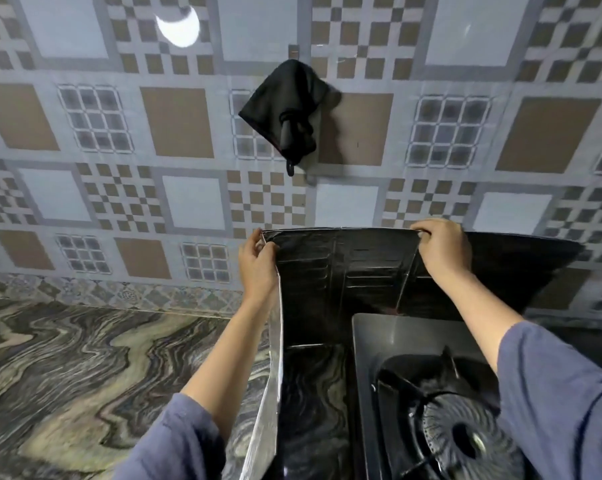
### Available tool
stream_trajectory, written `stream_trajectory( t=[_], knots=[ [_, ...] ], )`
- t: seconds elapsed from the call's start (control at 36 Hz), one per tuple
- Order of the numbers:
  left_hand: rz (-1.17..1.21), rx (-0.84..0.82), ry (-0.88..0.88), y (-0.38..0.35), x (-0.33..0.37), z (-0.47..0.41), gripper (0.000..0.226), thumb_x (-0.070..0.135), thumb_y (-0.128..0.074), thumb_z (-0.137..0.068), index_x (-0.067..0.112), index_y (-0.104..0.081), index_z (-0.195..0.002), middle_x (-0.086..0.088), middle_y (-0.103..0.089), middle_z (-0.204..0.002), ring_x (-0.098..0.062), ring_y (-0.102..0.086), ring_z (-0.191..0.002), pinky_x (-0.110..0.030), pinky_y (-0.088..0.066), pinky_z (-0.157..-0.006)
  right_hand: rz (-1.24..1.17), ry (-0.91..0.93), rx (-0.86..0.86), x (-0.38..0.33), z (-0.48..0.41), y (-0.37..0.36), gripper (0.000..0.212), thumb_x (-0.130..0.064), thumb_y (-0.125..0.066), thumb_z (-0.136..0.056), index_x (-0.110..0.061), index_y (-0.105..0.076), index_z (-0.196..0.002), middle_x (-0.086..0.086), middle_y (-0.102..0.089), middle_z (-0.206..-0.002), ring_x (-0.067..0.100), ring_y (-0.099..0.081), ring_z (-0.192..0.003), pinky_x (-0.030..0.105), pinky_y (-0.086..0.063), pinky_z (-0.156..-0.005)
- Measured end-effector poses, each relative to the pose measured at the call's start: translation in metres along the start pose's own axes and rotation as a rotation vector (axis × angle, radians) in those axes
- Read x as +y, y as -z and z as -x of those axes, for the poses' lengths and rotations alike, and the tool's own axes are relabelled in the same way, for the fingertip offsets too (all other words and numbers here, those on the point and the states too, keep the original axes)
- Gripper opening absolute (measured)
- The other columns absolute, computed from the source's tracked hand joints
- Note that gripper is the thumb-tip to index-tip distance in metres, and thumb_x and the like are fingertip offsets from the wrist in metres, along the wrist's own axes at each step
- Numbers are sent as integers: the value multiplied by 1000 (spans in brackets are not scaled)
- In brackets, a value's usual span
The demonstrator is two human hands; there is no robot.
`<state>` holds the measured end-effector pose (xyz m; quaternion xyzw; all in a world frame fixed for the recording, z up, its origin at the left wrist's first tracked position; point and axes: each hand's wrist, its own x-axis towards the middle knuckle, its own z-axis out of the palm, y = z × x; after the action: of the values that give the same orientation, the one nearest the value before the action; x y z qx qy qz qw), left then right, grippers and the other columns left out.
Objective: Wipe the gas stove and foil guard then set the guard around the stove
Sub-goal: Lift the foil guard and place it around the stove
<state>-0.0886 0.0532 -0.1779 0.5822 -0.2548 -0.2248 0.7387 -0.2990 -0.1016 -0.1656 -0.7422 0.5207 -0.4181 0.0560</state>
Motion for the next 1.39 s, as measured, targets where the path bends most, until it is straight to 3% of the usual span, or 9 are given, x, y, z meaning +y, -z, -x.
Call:
stream_trajectory(
  t=[0.11,0.28,0.5,0.67,0.83,0.97,1.03,1.22,1.39],
  knots=[
    [12,45,20,-21,-9,-4,49,12,-47,-87,20,-43,-135,-4,-46,-134,-17,-48,-121,-40,-37,-109,70,154,38,9,-6,-9,27,3,-50,-88,-4,-68,-108,14,-66,-110,32,-54,-104,38,-46,-89],
    [16,70,-8,-47,-14,-14,47,10,-46,-90,17,-43,-136,-2,-38,-137,-8,-43,-114,-26,-33,-104,105,318,45,9,-10,-28,26,0,-53,-89,-3,-66,-111,13,-65,-108,30,-53,-101,39,-43,-87],
    [22,52,8,-63,-26,-30,44,11,-46,-90,14,-45,-134,4,-38,-125,-6,-42,-107,-21,-31,-96,51,255,163,18,-28,-33,17,0,-60,-83,-4,-71,-96,13,-65,-93,32,-52,-89,40,-44,-77],
    [136,8,73,-75,-25,-31,42,8,-51,-88,16,-49,-129,-1,-49,-134,-14,-48,-121,-29,-37,-106,24,202,228,30,-37,-33,11,1,-62,-81,-3,-69,-89,14,-66,-93,32,-54,-89,39,-44,-78],
    [202,-22,109,-84,-25,-29,21,7,-51,-89,20,-60,-103,-2,-51,-134,-15,-48,-122,-25,-37,-103,-41,103,277,40,-39,-35,12,-3,-60,-84,-6,-69,-92,12,-61,-97,30,-53,-97,32,-43,-80],
    [234,-18,122,-95,-26,-24,37,6,-51,-89,11,-53,-126,-2,-53,-132,-14,-49,-119,-22,-37,-99,-90,107,281,43,-37,-40,9,-5,-62,-85,-4,-68,-91,14,-59,-96,32,-51,-97,27,-37,-75],
    [235,-28,131,-101,-26,-19,35,6,-50,-89,10,-54,-124,-3,-54,-132,-16,-49,-122,-25,-38,-103,-89,108,288,43,-35,-42,9,-5,-62,-84,-5,-69,-90,13,-60,-95,32,-52,-95,27,-37,-73],
    [282,-13,157,-127,-30,-6,34,8,-50,-90,13,-53,-124,-5,-54,-129,-17,-56,-114,-33,-44,-103,-116,72,288,46,-32,-37,12,-2,-61,-84,-4,-70,-93,16,-60,-98,32,-51,-98,11,-23,-70],
    [246,-49,151,-142,-28,2,39,3,-49,-89,11,-50,-127,-7,-52,-131,-18,-55,-114,-23,-45,-91,-118,73,274,52,-36,-28,11,0,-61,-84,-1,-70,-91,17,-57,-98,33,-48,-101,9,-23,-74]
  ],
)
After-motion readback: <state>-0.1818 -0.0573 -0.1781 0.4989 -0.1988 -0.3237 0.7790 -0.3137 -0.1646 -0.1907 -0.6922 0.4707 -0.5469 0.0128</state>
